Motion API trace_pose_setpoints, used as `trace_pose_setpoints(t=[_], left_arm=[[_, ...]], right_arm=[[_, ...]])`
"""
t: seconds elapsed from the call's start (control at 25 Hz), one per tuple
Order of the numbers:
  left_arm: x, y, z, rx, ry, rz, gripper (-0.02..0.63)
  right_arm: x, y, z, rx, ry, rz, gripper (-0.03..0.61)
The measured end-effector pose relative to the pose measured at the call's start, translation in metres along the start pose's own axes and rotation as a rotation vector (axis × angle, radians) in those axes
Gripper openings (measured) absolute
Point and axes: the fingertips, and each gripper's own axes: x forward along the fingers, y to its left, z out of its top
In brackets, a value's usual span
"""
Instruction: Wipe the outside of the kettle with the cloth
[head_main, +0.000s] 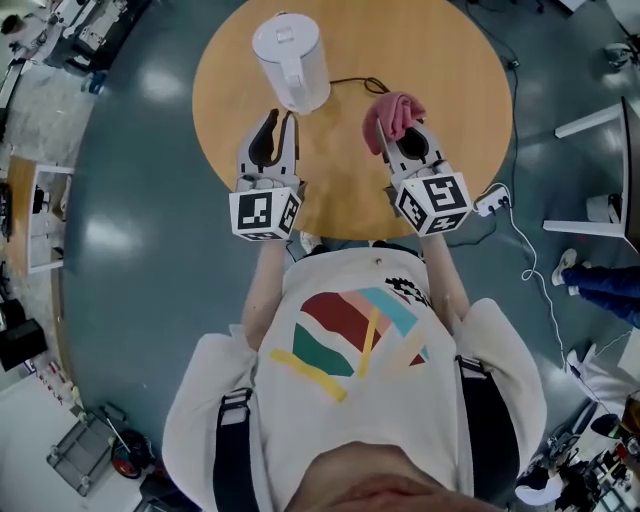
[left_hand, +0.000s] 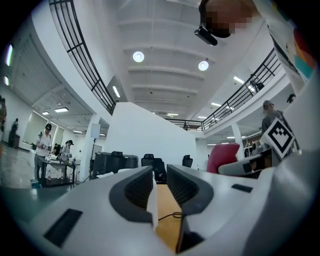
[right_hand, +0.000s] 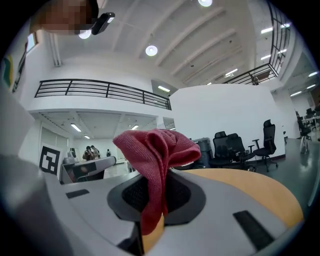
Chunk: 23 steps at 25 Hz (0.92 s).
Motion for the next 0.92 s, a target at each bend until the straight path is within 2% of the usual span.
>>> trace_pose_setpoints(t=[0.28,0.92], left_arm=[[-0.003,-0.004,0.003,0.023,0.004,-0.001,0.129],[0.001,0.005,-0.011,0.008,0.019,0.004,0.129]], right_arm=[[0.000,0.012,0.002,-0.065,0.015,0.027,0.046],[0.015,0.010,0.000,-0.023,0.014,0.059,0.046]])
